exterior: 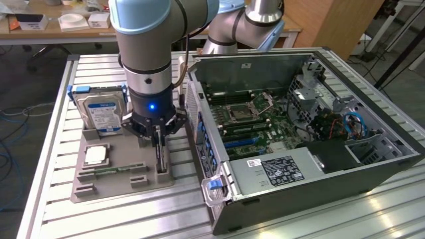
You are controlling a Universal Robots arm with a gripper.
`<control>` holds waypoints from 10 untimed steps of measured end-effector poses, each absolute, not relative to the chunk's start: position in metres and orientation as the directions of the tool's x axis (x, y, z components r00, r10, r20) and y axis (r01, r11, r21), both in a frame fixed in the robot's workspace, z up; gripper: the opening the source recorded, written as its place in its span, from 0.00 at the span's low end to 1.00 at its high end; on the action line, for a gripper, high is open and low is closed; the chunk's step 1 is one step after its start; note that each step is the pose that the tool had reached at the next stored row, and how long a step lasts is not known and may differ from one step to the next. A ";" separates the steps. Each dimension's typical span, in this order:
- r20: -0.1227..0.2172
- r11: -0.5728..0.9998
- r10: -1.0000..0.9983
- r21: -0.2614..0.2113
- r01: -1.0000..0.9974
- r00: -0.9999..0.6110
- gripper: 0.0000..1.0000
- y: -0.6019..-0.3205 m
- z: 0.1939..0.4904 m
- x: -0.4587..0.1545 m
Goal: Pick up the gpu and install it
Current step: 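Pick up the gpu and move the gpu toward the slot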
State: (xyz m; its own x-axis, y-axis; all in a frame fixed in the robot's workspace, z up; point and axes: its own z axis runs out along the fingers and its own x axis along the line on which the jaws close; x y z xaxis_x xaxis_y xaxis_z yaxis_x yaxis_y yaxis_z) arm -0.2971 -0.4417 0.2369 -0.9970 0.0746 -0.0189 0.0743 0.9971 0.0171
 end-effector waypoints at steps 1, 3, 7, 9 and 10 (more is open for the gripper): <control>-0.019 0.997 0.075 0.017 0.074 -0.997 0.26 -0.442 0.237 -0.297; -0.019 0.997 0.075 0.017 0.074 -0.997 0.26 -0.442 0.237 -0.297; -0.019 0.997 0.075 0.017 0.074 -0.997 0.26 -0.442 0.243 -0.297; -0.019 0.997 0.075 0.017 0.074 -0.997 0.26 -0.442 0.252 -0.297; -0.019 0.997 0.075 0.017 0.074 -0.997 0.26 -0.442 0.257 -0.297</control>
State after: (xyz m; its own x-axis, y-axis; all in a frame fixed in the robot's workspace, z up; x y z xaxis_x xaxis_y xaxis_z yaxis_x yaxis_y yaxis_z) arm -0.2971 -0.4417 0.2565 -0.9970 0.0747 -0.0190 0.0744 0.9971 0.0172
